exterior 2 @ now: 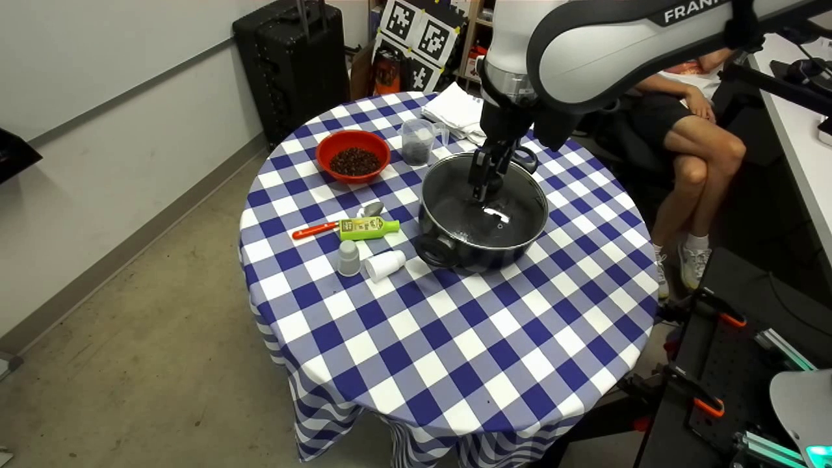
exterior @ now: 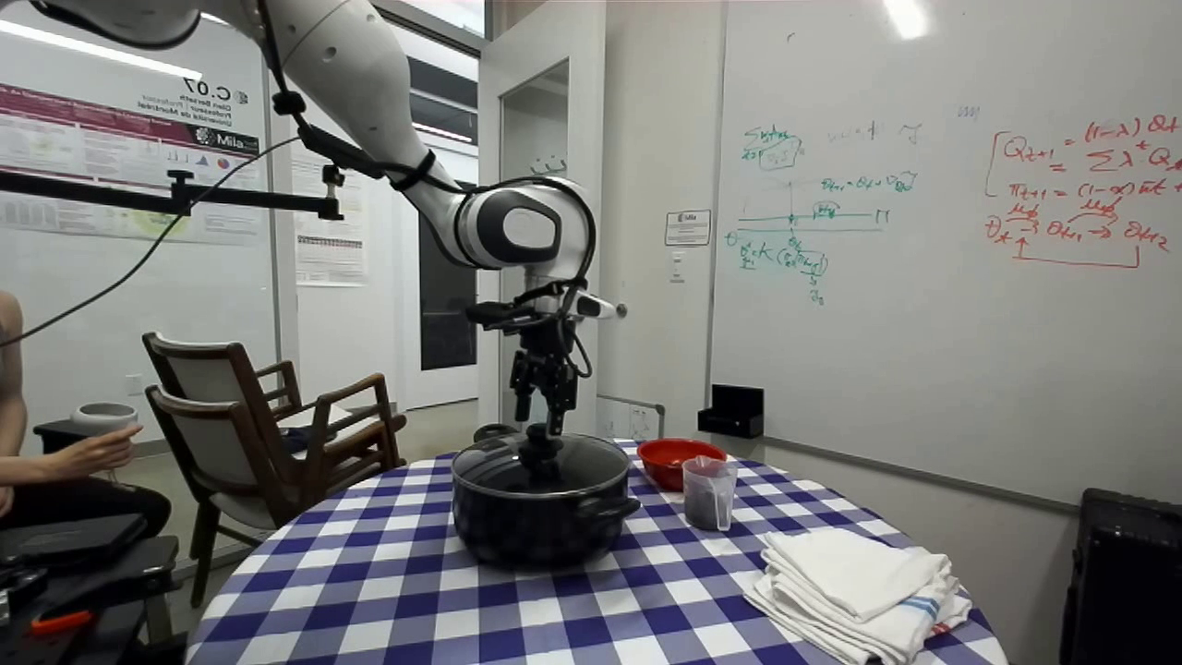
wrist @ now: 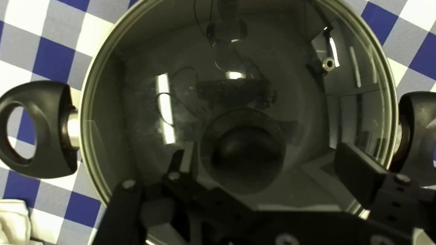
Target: Remove the lid from the black pot and put it on the table
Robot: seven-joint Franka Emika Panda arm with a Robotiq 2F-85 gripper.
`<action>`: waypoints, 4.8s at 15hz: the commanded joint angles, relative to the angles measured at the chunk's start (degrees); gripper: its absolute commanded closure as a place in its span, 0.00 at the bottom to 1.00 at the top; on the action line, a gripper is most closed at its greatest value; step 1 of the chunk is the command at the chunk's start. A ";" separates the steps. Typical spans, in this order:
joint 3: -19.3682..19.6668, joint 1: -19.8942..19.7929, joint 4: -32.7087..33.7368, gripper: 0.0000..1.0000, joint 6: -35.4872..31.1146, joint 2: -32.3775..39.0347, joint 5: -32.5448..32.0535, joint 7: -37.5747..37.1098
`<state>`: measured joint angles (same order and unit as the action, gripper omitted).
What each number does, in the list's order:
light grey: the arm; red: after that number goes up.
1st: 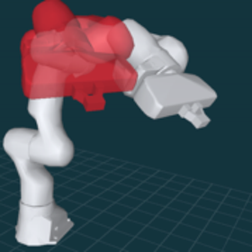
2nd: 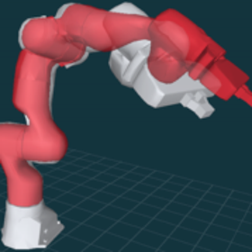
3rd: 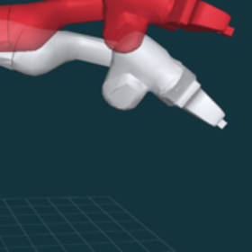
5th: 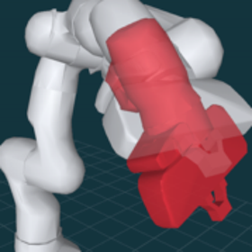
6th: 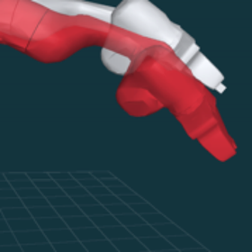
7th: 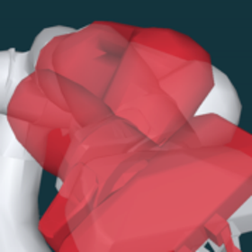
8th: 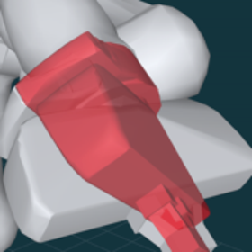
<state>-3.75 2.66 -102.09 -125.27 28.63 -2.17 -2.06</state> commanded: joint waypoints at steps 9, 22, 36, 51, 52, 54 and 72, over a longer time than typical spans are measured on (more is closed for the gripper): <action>0.31 -0.36 1.53 0.09 0.09 1.58 2.01 1.33; 0.53 -0.63 1.19 0.74 1.24 0.60 2.47 0.96; 0.74 -2.45 -22.07 0.74 2.43 -30.11 6.19 9.36; 12.38 -10.94 -47.64 0.74 -19.73 -30.62 16.41 3.41; 12.34 -10.98 -48.06 0.74 -22.19 -29.66 17.50 1.80; 12.00 -10.95 -48.50 0.74 -27.01 -27.45 17.08 -3.30; 11.43 -9.92 -45.82 0.74 -32.38 -16.50 11.50 -6.60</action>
<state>6.95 -8.02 -148.98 -157.52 11.19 12.76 -9.63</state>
